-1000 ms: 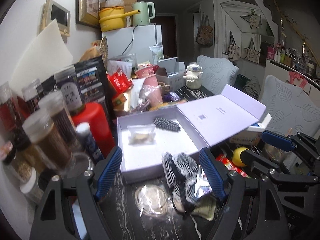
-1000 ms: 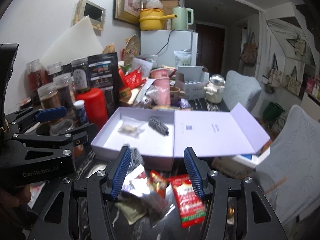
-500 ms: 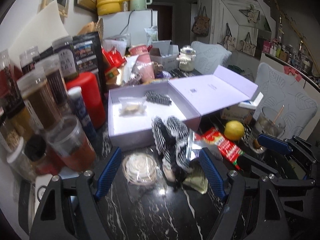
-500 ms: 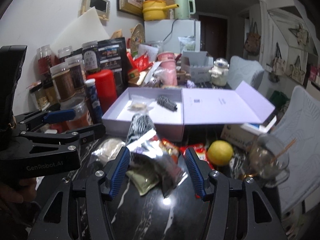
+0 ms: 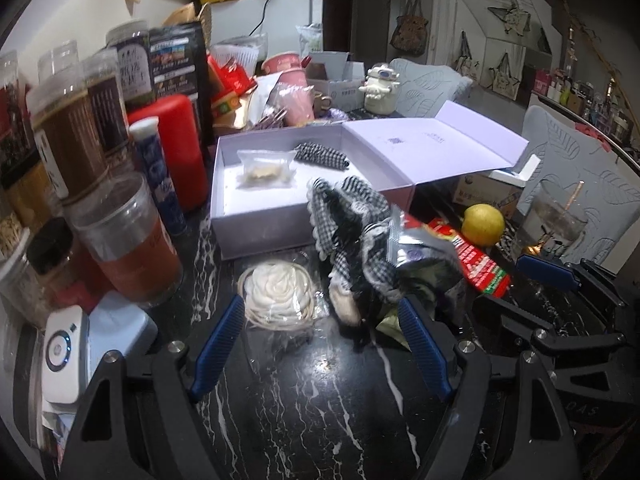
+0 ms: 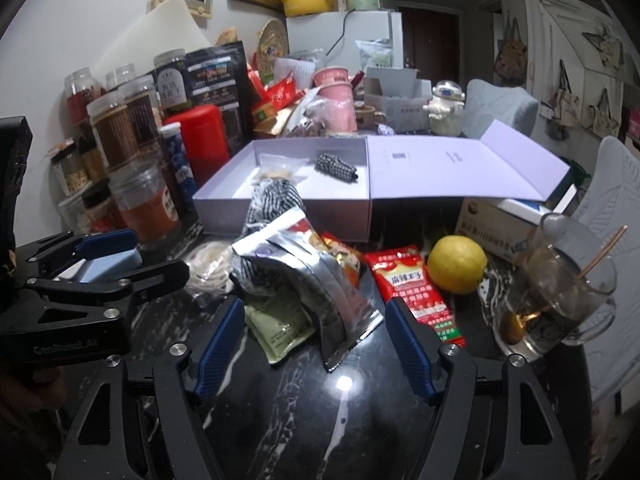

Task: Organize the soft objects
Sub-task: 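Grasp the large gingham scrunchie with the left gripper while the right grasps the silver pouch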

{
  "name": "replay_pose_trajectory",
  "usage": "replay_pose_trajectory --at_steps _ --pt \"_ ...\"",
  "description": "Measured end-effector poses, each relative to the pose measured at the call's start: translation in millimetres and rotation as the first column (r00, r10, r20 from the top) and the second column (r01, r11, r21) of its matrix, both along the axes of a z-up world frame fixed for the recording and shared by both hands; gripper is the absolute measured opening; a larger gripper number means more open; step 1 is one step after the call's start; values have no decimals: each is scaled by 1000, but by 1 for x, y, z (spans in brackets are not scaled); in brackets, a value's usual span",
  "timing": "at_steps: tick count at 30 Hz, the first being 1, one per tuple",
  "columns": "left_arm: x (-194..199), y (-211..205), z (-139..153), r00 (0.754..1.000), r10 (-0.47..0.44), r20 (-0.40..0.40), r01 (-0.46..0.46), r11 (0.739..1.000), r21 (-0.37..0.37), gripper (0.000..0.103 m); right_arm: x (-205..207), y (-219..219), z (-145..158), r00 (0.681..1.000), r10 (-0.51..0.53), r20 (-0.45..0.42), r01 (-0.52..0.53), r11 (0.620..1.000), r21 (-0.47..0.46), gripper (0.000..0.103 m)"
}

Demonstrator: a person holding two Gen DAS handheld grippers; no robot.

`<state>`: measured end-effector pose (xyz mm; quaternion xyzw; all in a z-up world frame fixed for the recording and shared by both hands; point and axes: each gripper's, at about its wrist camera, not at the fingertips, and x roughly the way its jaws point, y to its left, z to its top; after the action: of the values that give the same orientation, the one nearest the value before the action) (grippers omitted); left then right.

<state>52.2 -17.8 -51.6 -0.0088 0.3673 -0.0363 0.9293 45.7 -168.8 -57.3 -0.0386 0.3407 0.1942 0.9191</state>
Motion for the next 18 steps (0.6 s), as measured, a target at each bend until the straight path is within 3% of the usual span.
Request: replay_pose_trajectory --at_steps 9,18 --pt "17 14 -19 998 51 -41 -52 998 -23 79 36 1 -26 998 -5 -68 4 1000 -25 73" --pt "27 17 -22 997 52 -58 -55 997 -53 79 65 8 -37 993 67 -100 -70 997 -26 73"
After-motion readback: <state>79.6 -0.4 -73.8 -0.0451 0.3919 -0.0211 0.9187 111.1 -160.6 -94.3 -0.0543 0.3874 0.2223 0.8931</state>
